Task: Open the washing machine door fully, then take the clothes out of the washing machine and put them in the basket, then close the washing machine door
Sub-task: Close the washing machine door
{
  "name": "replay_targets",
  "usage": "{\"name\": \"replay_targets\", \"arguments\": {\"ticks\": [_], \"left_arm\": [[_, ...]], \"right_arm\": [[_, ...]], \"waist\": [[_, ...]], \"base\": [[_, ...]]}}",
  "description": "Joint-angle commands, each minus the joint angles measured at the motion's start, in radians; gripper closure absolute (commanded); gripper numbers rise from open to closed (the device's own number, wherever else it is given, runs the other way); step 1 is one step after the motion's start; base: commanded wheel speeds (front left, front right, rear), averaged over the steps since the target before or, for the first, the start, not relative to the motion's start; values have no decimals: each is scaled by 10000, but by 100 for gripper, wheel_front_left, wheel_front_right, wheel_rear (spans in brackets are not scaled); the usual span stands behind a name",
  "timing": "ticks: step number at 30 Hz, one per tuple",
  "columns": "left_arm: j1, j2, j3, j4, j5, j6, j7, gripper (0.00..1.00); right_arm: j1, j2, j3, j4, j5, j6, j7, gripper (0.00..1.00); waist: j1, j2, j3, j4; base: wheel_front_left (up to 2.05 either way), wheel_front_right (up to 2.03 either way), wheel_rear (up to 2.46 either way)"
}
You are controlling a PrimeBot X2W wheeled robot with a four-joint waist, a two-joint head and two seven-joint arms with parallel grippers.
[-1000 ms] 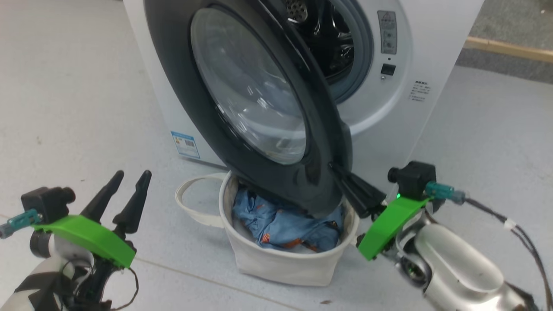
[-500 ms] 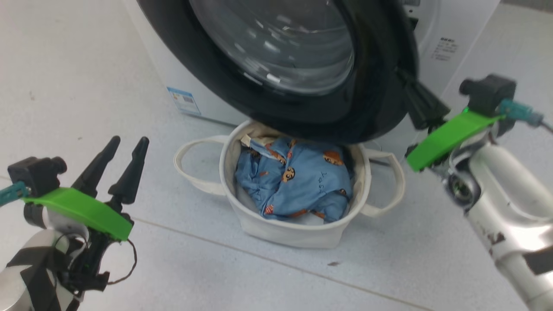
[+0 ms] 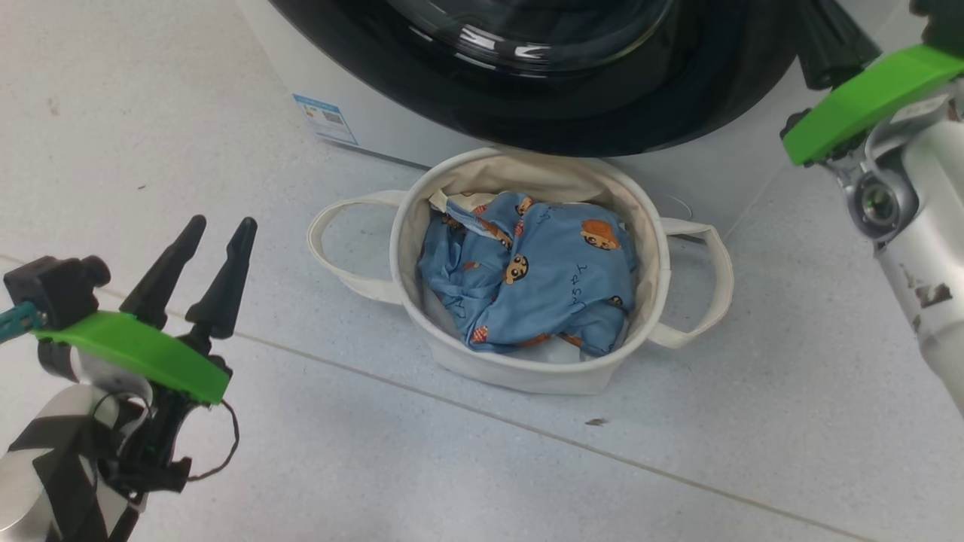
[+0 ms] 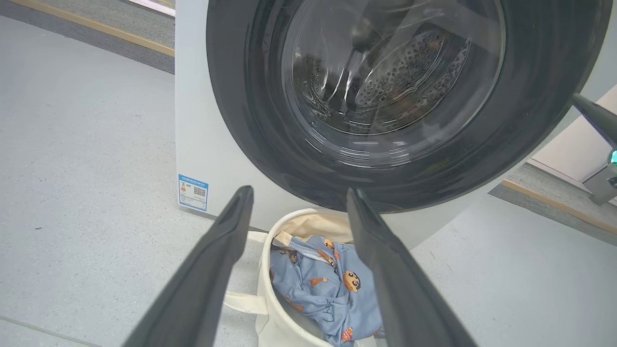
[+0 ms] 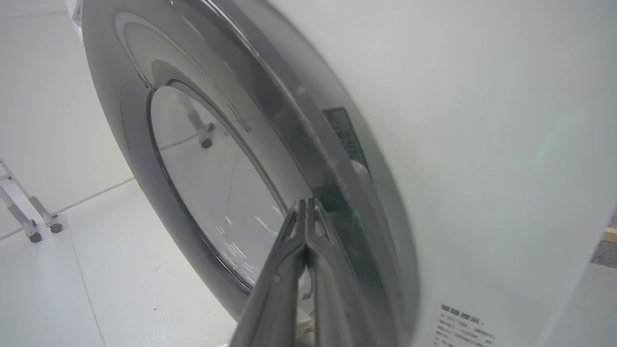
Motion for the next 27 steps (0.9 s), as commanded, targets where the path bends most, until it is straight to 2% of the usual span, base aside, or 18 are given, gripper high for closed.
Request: {"name": "replay_targets", "arguments": {"ticks": [1, 4, 5, 6, 7, 18, 27], "left_arm": [[-486, 413, 474, -167, -67, 38, -134, 0], [-502, 376, 428, -87, -81, 22, -188, 0], [-490, 374, 410, -49, -92, 17, -198, 0], [-476, 378, 393, -9, -103, 10, -210, 0], [-458, 388, 381, 34, -120, 4, -220, 0], [-248, 637, 172, 325, -301, -50, -176, 0], [106, 842, -16, 382, -490, -68, -125, 0]], "right_arm": [[-411, -81, -47, -123, 108, -4, -126, 100], [-516, -50, 57, 121, 233, -4, -248, 100], [-460, -25, 117, 146, 285, -4, -302, 93], [-365, -2, 197, 165, 328, -4, -347, 20], [-247, 22, 275, 168, 381, -4, -385, 0], [1820, -81, 619, -584, 602, -4, -636, 0], [3753, -393, -189, -1819, 512, -4, -649, 0]], "waist": [[0, 0, 6, 20], [0, 0, -104, 19], [0, 0, -174, 1], [0, 0, -253, -22], [0, 0, -338, -53], [0, 0, -1543, -795], [0, 0, -2574, -1620]], "base": [[0, 0, 0], [0, 0, 0], [0, 0, 0], [0, 0, 0], [0, 0, 0], [0, 0, 0], [0, 0, 0]]}}
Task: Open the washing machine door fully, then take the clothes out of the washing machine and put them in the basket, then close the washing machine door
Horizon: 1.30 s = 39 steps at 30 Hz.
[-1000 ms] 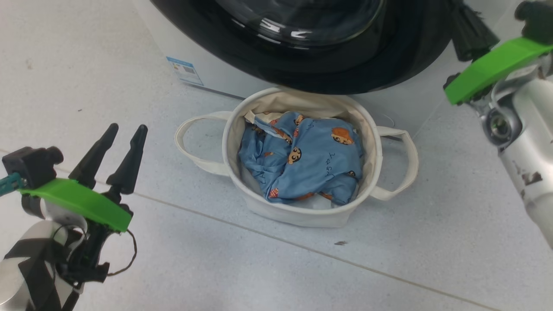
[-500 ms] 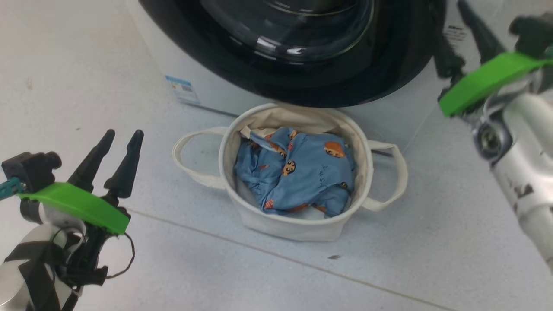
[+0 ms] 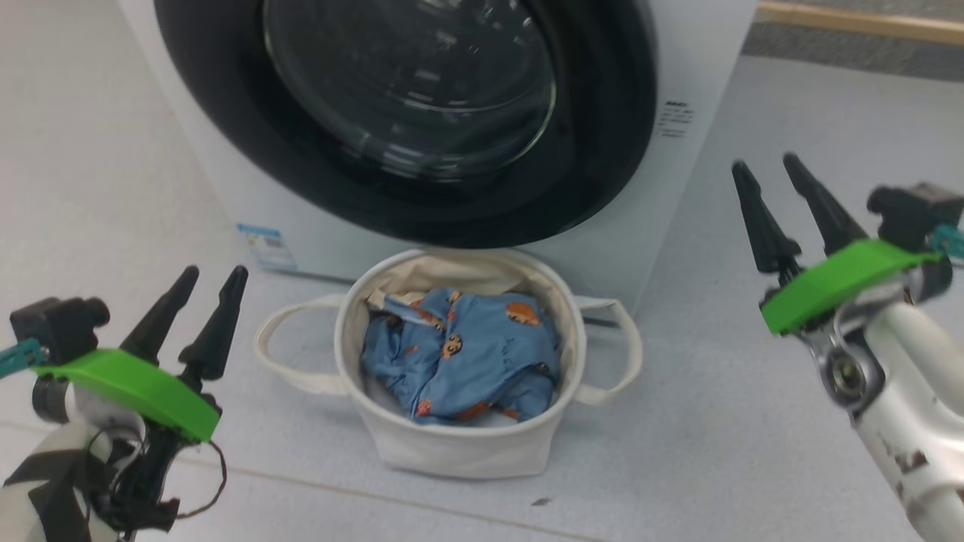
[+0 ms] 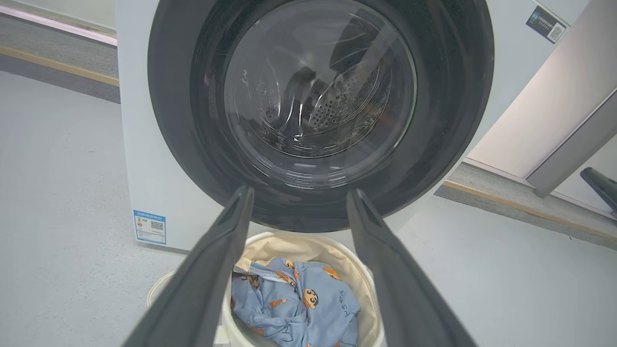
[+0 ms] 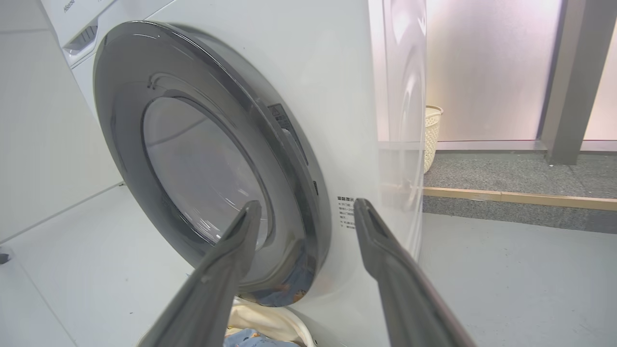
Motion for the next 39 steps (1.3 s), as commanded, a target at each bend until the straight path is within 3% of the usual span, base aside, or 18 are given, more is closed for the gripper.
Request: {"name": "replay_targets", "arguments": {"ticks": [1, 14, 31, 39], "left_arm": [[-229, 548, 429, -176, -130, -52, -76, 0], [344, 714, 654, -98, -329, -47, -702, 0], [368, 639, 577, -136, -542, -31, -637, 0], [339, 613, 518, -82, -579, -27, -563, 0]], "right_arm": [[365, -205, -110, -408, -100, -4, -122, 0], [2731, -446, -1531, -2113, -977, -4, -58, 0], [4734, 390, -3314, -3911, -1948, -4, 803, 0], [4960, 596, -3543, -4231, -2136, -4, 1089, 0]], "waist": [[0, 0, -451, -420], [0, 0, -1139, -1254], [0, 0, -1274, -1152], [0, 0, -1294, -1075]], "base": [[0, 0, 0], [0, 0, 0], [0, 0, 0], [0, 0, 0]]}}
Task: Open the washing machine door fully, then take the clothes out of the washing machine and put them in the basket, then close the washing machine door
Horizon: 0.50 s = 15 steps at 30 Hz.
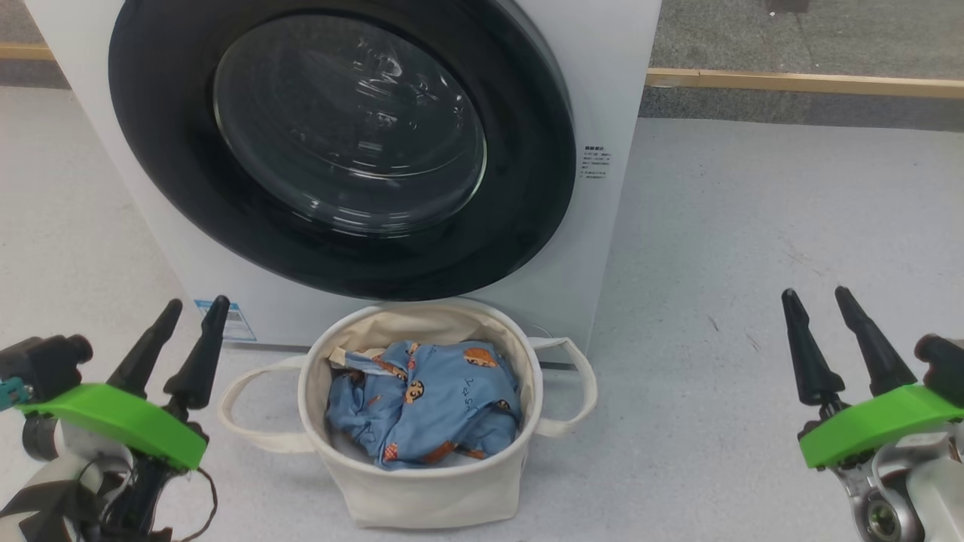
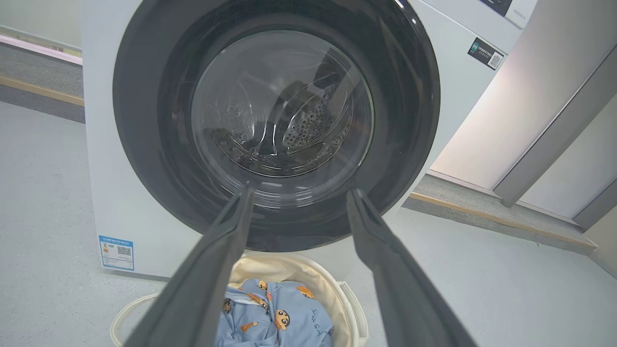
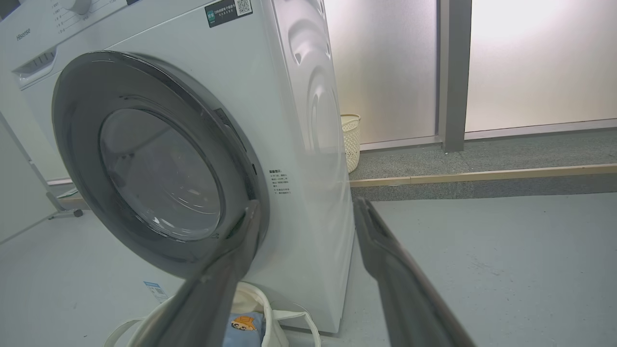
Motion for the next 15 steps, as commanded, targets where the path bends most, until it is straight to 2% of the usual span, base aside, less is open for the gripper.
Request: {"name": "replay_targets", "arguments": {"ticks": [1, 15], "left_arm": [[-428, 402, 463, -170, -123, -29, -25, 0], [-538, 409, 363, -115, -130, -35, 29, 0]], "right_arm": [[-107, -56, 47, -419, -98, -4, 39, 0], [-58, 99, -48, -568, -185, -4, 216, 0]], "waist": [[1, -1, 2, 13], [1, -1, 63, 36]], "base": [[0, 0, 0], [0, 0, 0]]}}
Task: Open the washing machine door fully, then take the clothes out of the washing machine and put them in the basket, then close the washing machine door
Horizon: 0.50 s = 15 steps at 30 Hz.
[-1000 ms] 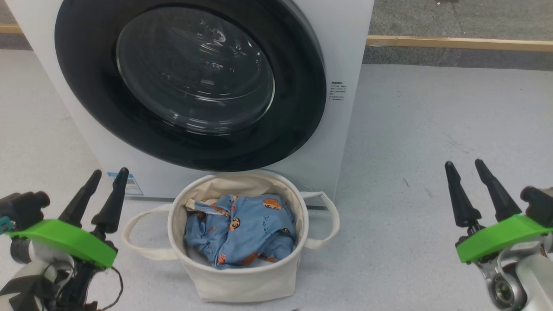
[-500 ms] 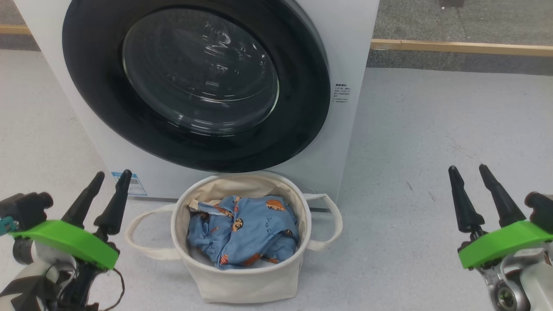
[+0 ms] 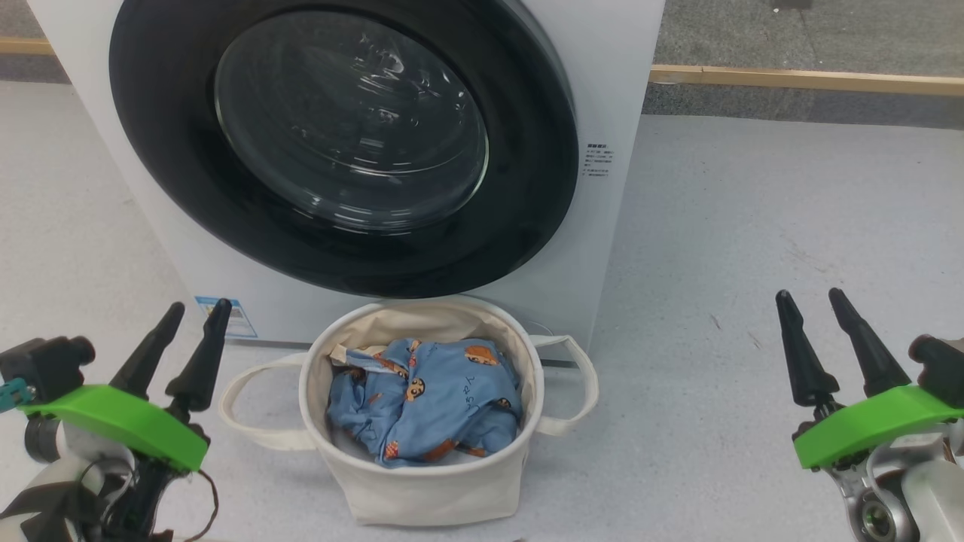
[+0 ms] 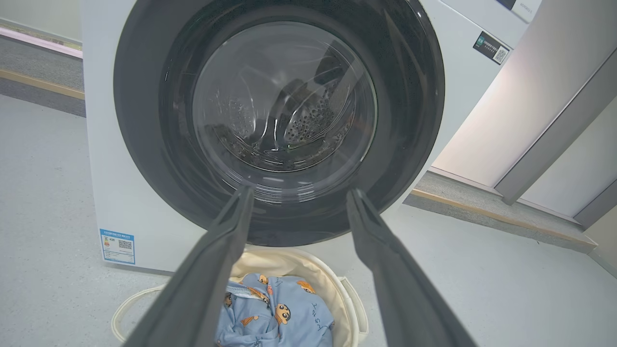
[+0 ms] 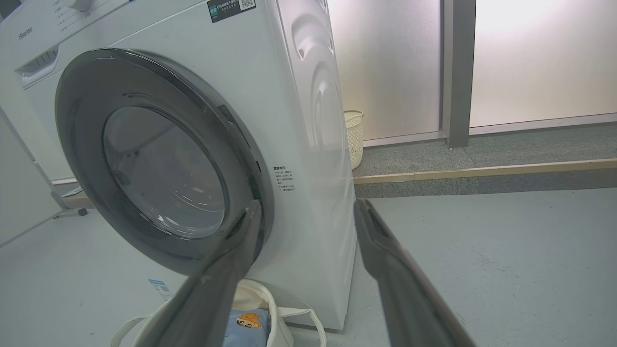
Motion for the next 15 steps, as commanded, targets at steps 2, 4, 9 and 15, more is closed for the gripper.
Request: {"name": "replay_targets", "arguments": {"ticks": [2, 4, 9, 15], "left_arm": [[-548, 452, 390, -148, 31, -28, -27, 0], [-546, 451, 359, -137, 65, -19, -33, 0], [-549, 430, 379, -123, -6, -21, -38, 0], [-568, 448, 390, -143, -100, -26, -11, 0]], "right_arm": [[-167, -96, 61, -386, -72, -4, 31, 0], [-163, -76, 82, -387, -66, -4, 33, 0], [-170, -70, 70, -387, -67, -4, 43, 0], [-187, -59, -10, -398, -83, -4, 67, 0]], "waist": [[1, 0, 2, -8], [1, 0, -4, -16], [1, 0, 2, -21], [1, 0, 34, -13]], "base": [[0, 0, 0], [0, 0, 0], [0, 0, 0], [0, 0, 0]]}}
